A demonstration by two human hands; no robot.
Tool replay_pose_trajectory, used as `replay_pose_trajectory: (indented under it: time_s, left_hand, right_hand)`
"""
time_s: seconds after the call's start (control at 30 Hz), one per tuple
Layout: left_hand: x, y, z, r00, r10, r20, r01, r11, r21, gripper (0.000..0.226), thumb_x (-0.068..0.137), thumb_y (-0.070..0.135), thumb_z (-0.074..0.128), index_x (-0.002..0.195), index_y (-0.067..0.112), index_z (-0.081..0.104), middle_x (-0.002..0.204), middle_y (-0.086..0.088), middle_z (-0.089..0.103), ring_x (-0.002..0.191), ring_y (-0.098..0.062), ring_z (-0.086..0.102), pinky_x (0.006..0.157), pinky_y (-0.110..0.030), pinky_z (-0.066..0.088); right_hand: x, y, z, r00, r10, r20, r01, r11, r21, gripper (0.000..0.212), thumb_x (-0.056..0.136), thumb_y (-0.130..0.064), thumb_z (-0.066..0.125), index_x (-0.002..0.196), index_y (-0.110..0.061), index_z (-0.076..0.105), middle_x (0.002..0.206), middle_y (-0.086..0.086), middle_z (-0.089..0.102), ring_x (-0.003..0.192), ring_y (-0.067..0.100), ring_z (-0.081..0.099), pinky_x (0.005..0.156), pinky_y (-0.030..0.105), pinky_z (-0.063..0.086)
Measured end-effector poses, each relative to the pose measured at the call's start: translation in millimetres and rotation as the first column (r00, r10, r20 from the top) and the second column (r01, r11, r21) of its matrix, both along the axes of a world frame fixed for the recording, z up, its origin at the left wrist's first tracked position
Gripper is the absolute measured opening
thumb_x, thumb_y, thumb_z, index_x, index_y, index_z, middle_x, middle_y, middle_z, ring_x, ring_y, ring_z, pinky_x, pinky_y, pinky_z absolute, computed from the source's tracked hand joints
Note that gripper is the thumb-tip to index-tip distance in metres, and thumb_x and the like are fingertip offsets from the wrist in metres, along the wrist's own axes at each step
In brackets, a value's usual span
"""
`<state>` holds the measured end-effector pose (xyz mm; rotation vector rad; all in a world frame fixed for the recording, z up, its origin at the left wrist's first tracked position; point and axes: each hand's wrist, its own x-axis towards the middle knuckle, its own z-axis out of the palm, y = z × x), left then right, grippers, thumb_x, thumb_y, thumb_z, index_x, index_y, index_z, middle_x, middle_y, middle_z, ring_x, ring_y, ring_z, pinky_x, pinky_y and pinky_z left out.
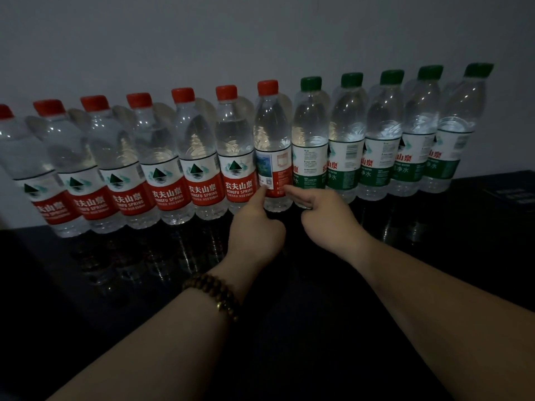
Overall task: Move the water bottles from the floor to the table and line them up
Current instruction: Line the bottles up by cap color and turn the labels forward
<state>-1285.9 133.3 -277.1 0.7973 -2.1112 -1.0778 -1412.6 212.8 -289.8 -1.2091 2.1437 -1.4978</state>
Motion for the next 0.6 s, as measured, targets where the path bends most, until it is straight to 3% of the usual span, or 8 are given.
replay_pose_trajectory:
  time_s: [0.1, 0.23, 0.3, 0.37, 0.43, 0.47, 0.53, 0.6]
  left_hand:
    - [0.3, 1.1, -1.7, 0.998, 0.043, -0.048, -0.044, 0.999, -0.032, 0.074, 0.077, -0.007, 0.056, 0.145, 0.024, 0.054, 0.111, 0.017, 0.057, 0.083, 0.02, 0.055, 0.07, 0.004, 0.039]
    - [-0.1, 0.3, -1.7, 1.0, -0.019, 0.014, 0.02, 0.998, -0.054, 0.079, 0.079, -0.004, 0.055, 0.151, 0.026, 0.046, 0.144, 0.006, 0.056, 0.123, -0.01, 0.055, 0.1, -0.023, 0.047]
    - [-0.9, -0.3, -1.6, 1.0, -0.019, 0.018, 0.02, 0.999, -0.039, 0.081, 0.079, -0.003, 0.055, 0.153, 0.026, 0.043, 0.145, 0.003, 0.056, 0.123, -0.016, 0.057, 0.1, -0.028, 0.05]
    - [-0.9, -0.6, -2.7, 1.0, 0.014, -0.011, -0.015, 0.999, -0.042, 0.079, 0.078, -0.005, 0.056, 0.151, 0.025, 0.046, 0.142, 0.003, 0.059, 0.11, -0.006, 0.058, 0.086, -0.011, 0.046]
    - [-1.1, -0.6, -3.0, 1.0, 0.027, -0.013, -0.028, 0.997, -0.067, 0.079, 0.077, -0.006, 0.057, 0.15, 0.023, 0.048, 0.142, 0.004, 0.058, 0.108, 0.002, 0.055, 0.08, 0.001, 0.037]
    - [-1.4, -1.1, -3.7, 1.0, 0.017, -0.003, -0.017, 0.997, -0.072, 0.079, 0.077, -0.006, 0.056, 0.151, 0.023, 0.047, 0.145, 0.004, 0.057, 0.116, 0.0, 0.054, 0.087, -0.001, 0.039]
    - [-1.6, -2.2, -3.8, 1.0, -0.012, 0.02, 0.014, 0.998, -0.064, 0.081, 0.079, -0.005, 0.055, 0.153, 0.025, 0.044, 0.15, 0.003, 0.053, 0.133, -0.013, 0.05, 0.105, -0.022, 0.046]
    - [-2.0, -3.2, -3.6, 0.999, -0.029, 0.042, 0.031, 0.998, -0.052, 0.083, 0.08, -0.004, 0.053, 0.156, 0.027, 0.038, 0.152, 0.003, 0.051, 0.131, -0.017, 0.052, 0.105, -0.032, 0.049]
  right_hand:
    - [-1.3, -1.0, 0.2, 1.0, -0.021, -0.007, 0.021, 1.0, 0.005, 0.083, 0.079, 0.012, 0.045, 0.151, -0.028, 0.046, 0.15, -0.007, 0.052, 0.138, 0.003, 0.045, 0.113, 0.021, 0.033]
    - [-2.7, -2.2, -1.0, 0.999, 0.008, -0.034, -0.007, 0.999, 0.047, 0.084, 0.08, 0.011, 0.046, 0.153, -0.031, 0.042, 0.155, -0.007, 0.046, 0.143, 0.005, 0.039, 0.111, 0.019, 0.032]
    - [-3.0, -1.7, -0.9, 1.0, 0.021, 0.006, -0.021, 1.0, 0.023, 0.084, 0.079, 0.013, 0.044, 0.15, -0.031, 0.046, 0.152, -0.007, 0.05, 0.141, 0.004, 0.042, 0.115, 0.03, 0.039]
    - [-3.4, -1.4, -1.1, 1.0, 0.007, 0.008, -0.007, 1.0, 0.002, 0.083, 0.078, 0.014, 0.044, 0.149, -0.03, 0.048, 0.15, -0.008, 0.052, 0.14, 0.004, 0.044, 0.115, 0.031, 0.04]
    - [-4.2, -1.8, -1.1, 1.0, -0.008, -0.027, 0.008, 1.0, 0.008, 0.085, 0.078, 0.011, 0.045, 0.151, -0.032, 0.044, 0.153, -0.009, 0.048, 0.142, 0.005, 0.041, 0.111, 0.017, 0.035]
    - [-4.6, -2.3, -1.1, 0.999, -0.01, -0.042, 0.011, 1.0, 0.02, 0.086, 0.079, 0.011, 0.045, 0.153, -0.033, 0.042, 0.155, -0.009, 0.045, 0.142, 0.004, 0.038, 0.104, 0.008, 0.032]
    - [-4.9, -3.6, -1.2, 0.998, -0.005, -0.055, 0.008, 0.999, 0.043, 0.085, 0.082, 0.011, 0.045, 0.154, -0.034, 0.04, 0.156, -0.009, 0.042, 0.141, 0.001, 0.034, 0.094, -0.002, 0.029]
    - [-5.1, -3.3, -2.4, 1.0, 0.007, -0.02, -0.006, 1.0, 0.028, 0.083, 0.082, 0.012, 0.045, 0.151, -0.034, 0.044, 0.155, -0.008, 0.045, 0.142, 0.003, 0.037, 0.108, 0.012, 0.036]
